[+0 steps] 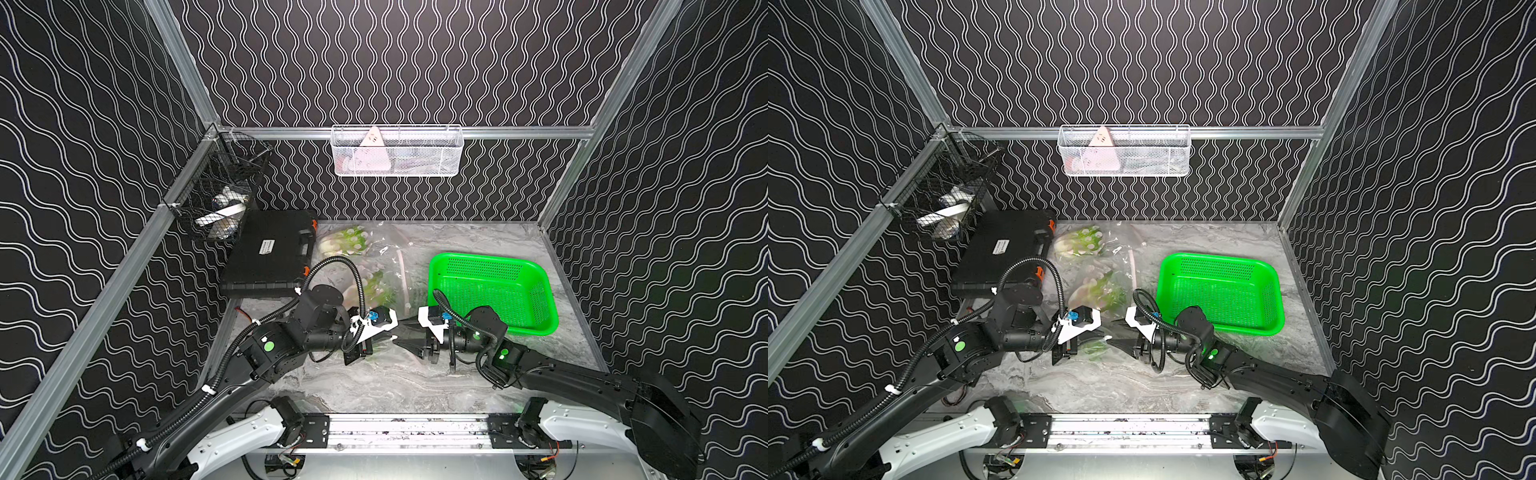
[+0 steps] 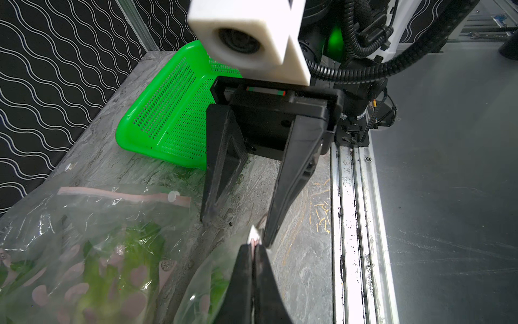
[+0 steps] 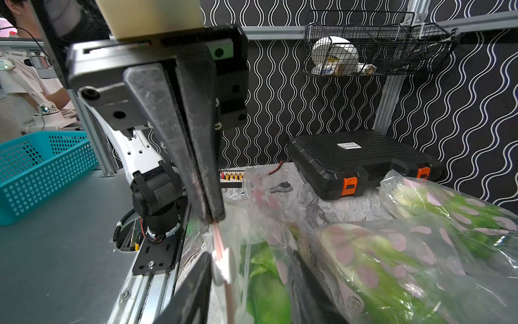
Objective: Open the zip-top bag and take out the chinese cabbages
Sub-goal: Unzip the zipper on the zipper food storage bag.
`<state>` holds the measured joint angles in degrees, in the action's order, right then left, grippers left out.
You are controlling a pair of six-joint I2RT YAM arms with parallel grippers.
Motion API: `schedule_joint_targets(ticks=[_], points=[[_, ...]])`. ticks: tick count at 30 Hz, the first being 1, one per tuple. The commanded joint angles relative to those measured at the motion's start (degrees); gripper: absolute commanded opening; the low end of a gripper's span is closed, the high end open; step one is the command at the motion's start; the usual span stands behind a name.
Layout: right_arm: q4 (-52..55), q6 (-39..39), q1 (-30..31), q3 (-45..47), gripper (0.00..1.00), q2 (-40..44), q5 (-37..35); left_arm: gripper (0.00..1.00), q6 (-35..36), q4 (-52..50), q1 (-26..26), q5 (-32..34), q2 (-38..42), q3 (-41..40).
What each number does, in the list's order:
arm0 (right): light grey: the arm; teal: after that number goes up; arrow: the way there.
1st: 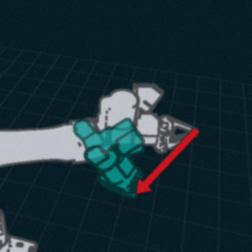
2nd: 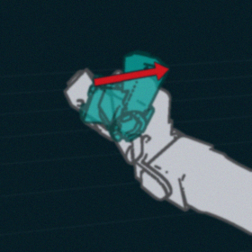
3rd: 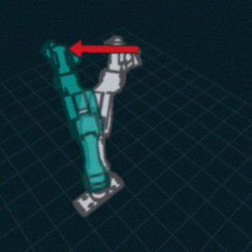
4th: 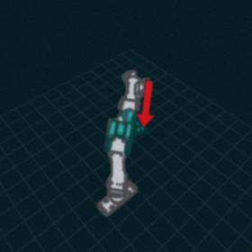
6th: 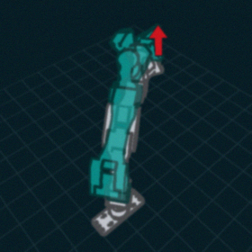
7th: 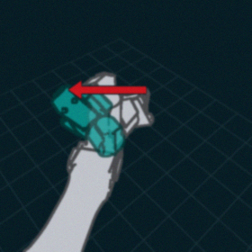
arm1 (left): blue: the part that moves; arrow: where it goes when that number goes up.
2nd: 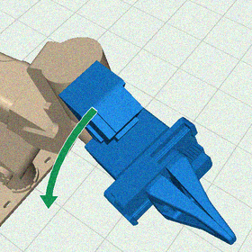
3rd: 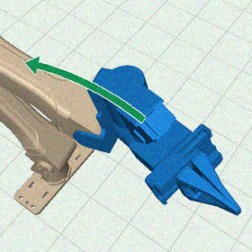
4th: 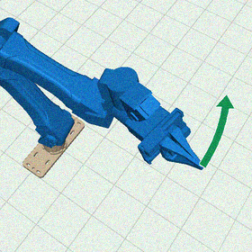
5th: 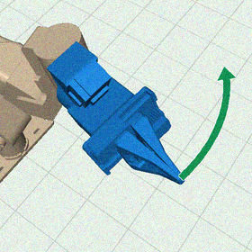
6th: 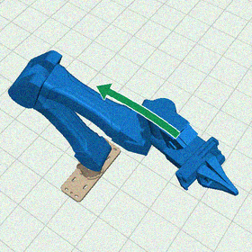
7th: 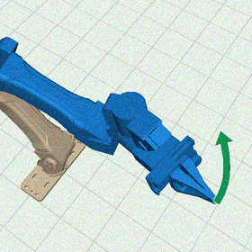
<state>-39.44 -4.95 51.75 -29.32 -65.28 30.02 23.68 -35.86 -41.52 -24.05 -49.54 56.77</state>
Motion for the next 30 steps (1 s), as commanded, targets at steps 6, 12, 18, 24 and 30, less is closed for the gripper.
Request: schedule_joint_targets(ticks=[6, 12, 18, 24, 30], points=[[-1.55, 1.26, 0.11, -1.00, 0.30, -1.12, 1.63, 0.00, 0.79, 1.28, 0.03, -1.45, 1.01, -0.43], [-1.77, 1.79, 0.11, -0.73, 0.22, -0.21, 0.70, 0.00, 1.06, 0.44, 0.02, -1.30, 1.03, -0.07], [0.77, 1.54, 0.11, -1.96, 0.07, -0.16, 1.07, 0.00, 0.43, 1.51, 0.04, 0.07, 1.87, -0.59], [1.17, 0.81, 0.11, -0.78, 0.00, -1.87, 1.09, 0.00, -0.66, 3.92, 0.04, 4.31, 4.43, -1.41], [1.03, 0.84, 0.15, 0.42, 0.00, -2.50, 0.88, 0.00, -0.66, 3.62, 0.05, 8.81, 5.77, -0.70]])
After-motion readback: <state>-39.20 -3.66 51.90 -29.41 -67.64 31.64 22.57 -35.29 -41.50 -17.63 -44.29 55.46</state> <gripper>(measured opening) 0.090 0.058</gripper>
